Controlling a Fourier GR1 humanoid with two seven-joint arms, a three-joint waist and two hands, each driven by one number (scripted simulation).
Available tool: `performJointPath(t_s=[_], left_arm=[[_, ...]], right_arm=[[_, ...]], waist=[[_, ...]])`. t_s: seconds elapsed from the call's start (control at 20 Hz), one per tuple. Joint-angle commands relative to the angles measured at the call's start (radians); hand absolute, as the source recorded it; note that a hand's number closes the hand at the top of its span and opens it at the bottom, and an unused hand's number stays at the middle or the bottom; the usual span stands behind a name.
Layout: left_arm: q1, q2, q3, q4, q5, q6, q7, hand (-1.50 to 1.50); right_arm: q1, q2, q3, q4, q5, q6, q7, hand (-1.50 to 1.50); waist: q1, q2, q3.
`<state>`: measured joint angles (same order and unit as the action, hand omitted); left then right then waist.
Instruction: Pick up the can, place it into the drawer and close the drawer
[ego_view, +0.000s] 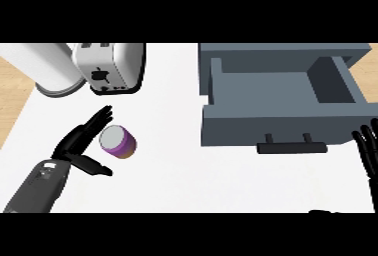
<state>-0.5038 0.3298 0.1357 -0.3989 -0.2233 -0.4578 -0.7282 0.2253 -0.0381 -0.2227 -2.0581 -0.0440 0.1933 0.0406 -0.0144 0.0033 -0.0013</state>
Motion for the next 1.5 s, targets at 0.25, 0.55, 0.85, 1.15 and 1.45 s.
performJointPath(t_s=[0.25,0.55,0.85,1.15,1.45], left_arm=[[-0.059,-0.048,-0.006,0.077,-0.016,0.021,-0.053,-1.50],[-0.081,-0.068,-0.011,0.131,-0.026,0.017,-0.085,-1.50],[-0.096,-0.115,-0.024,0.142,-0.038,0.053,-0.087,-1.50],[-0.129,-0.118,-0.021,0.150,-0.034,0.034,-0.095,-1.50],[-0.088,-0.134,-0.033,0.074,-0.006,-0.063,-0.074,1.50]], right_arm=[[0.060,0.036,0.070,-0.132,0.007,-0.020,0.078,-1.50],[-0.002,0.003,-0.019,-0.032,-0.016,0.000,0.025,-1.50],[0.058,0.036,0.058,-0.107,0.025,-0.004,0.055,-1.50],[0.087,0.022,-0.011,-0.106,-0.047,0.048,0.018,-1.50],[0.062,0.007,-0.037,-0.078,-0.066,0.034,0.031,-1.50]], waist=[[-0.001,-0.001,0.000],[-0.001,0.001,0.000],[-0.006,0.002,0.000],[-0.008,0.002,0.000],[0.006,-0.003,0.001]])
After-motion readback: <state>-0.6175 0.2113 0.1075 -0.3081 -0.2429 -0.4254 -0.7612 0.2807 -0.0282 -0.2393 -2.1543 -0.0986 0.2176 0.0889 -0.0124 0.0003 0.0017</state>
